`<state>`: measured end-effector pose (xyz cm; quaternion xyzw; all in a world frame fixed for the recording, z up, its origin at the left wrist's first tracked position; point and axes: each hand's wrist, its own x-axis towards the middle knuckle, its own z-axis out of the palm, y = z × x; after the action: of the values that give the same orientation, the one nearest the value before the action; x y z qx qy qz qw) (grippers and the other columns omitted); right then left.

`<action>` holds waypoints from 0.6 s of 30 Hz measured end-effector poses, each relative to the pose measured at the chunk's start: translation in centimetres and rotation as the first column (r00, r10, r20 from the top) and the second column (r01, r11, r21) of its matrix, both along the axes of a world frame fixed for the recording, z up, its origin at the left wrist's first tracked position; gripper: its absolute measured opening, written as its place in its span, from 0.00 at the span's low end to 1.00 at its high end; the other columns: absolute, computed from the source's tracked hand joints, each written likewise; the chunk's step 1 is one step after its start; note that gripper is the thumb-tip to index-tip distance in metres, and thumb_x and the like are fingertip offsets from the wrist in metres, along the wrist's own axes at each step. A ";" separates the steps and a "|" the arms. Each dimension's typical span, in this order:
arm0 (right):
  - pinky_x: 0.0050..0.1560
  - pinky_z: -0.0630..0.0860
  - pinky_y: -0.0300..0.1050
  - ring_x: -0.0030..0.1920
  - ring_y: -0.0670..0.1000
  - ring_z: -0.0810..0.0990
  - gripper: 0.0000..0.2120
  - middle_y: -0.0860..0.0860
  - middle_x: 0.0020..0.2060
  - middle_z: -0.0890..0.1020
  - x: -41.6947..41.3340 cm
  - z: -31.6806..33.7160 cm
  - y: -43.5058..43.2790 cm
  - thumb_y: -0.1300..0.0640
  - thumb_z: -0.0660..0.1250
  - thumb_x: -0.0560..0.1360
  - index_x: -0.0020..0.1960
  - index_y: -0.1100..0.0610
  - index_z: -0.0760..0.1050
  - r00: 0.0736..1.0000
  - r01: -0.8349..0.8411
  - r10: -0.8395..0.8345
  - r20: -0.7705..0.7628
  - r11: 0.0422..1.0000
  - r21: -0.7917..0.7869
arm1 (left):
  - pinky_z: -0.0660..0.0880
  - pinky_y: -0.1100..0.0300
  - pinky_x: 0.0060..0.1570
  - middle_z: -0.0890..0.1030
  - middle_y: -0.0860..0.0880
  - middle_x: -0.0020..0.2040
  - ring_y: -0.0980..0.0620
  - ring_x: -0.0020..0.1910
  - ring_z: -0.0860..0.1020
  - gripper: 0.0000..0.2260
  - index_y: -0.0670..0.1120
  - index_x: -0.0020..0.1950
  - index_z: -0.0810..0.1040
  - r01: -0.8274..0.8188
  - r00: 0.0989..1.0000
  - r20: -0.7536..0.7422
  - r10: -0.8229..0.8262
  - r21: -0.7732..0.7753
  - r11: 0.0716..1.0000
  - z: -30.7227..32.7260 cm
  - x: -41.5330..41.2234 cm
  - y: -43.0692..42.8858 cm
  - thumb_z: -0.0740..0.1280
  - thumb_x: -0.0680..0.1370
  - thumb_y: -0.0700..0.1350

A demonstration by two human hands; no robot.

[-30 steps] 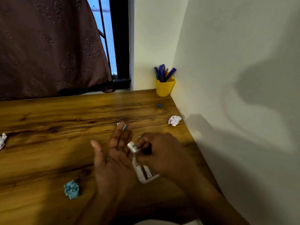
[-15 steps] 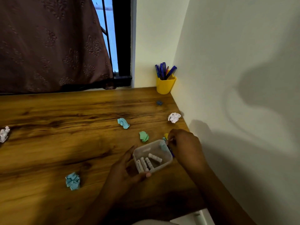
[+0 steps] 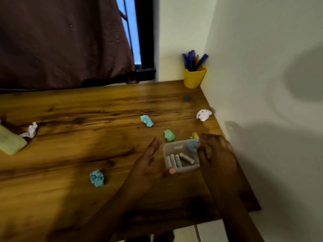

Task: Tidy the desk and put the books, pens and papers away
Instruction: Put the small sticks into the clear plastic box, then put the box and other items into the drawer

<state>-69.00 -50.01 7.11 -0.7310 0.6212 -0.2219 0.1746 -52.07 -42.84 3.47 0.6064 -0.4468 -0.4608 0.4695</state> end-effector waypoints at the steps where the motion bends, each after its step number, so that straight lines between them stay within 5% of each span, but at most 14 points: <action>1: 0.52 0.73 0.50 0.54 0.61 0.78 0.16 0.60 0.55 0.79 0.9 0.8 0.8 0.51 0.60 0.77 0.60 0.59 0.76 0.999 -0.030 0.032 0.011 0.991 -0.127 | 0.63 0.69 0.65 0.64 0.63 0.71 0.69 0.68 0.63 0.37 0.70 0.65 0.57 -0.045 0.999 0.028 0.046 -0.022 0.999 0.5 0.7 0.6 0.76 0.64 0.57; 3: 0.49 0.70 0.47 0.50 0.59 0.79 0.15 0.58 0.51 0.81 3.1 1.9 2.3 0.52 0.62 0.74 0.55 0.59 0.78 0.990 -0.091 0.116 0.080 0.961 -0.262 | 0.66 0.64 0.65 0.68 0.61 0.70 0.68 0.67 0.67 0.30 0.68 0.65 0.62 -0.137 0.989 0.044 0.139 -0.049 0.989 1.5 2.5 2.1 0.73 0.68 0.59; 8: 0.49 0.73 0.46 0.51 0.53 0.79 0.13 0.48 0.49 0.80 13.5 2.2 7.1 0.47 0.59 0.74 0.52 0.49 0.79 0.842 -0.401 0.429 0.328 0.903 -0.154 | 0.73 0.70 0.50 0.80 0.62 0.58 0.64 0.55 0.78 0.16 0.55 0.61 0.75 -0.378 0.924 -0.016 0.381 -0.162 0.911 4.6 11.7 8.6 0.69 0.74 0.44; 12: 0.41 0.77 0.42 0.46 0.46 0.80 0.05 0.41 0.46 0.79 24.5 1.8 12.5 0.48 0.63 0.75 0.49 0.42 0.76 0.677 -0.629 0.621 0.395 0.767 -0.127 | 0.74 0.65 0.56 0.82 0.57 0.56 0.58 0.59 0.78 0.13 0.50 0.58 0.79 -0.621 0.766 0.007 0.643 -0.250 0.743 6.3 21.3 17.5 0.70 0.73 0.46; 18: 0.49 0.76 0.41 0.50 0.43 0.79 0.08 0.42 0.47 0.81 43.0 1.7 22.9 0.58 0.68 0.74 0.49 0.46 0.77 0.469 -0.796 0.721 0.510 0.595 -0.110 | 0.72 0.73 0.49 0.83 0.56 0.51 0.63 0.53 0.79 0.10 0.47 0.56 0.80 -0.805 0.557 0.027 0.830 -0.227 0.547 7.4 36.6 33.3 0.66 0.75 0.41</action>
<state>-26.05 -27.12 8.86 -0.8296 0.1759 -0.2588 0.4624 -15.50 -9.53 10.85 0.7259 -0.1837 -0.1033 0.6547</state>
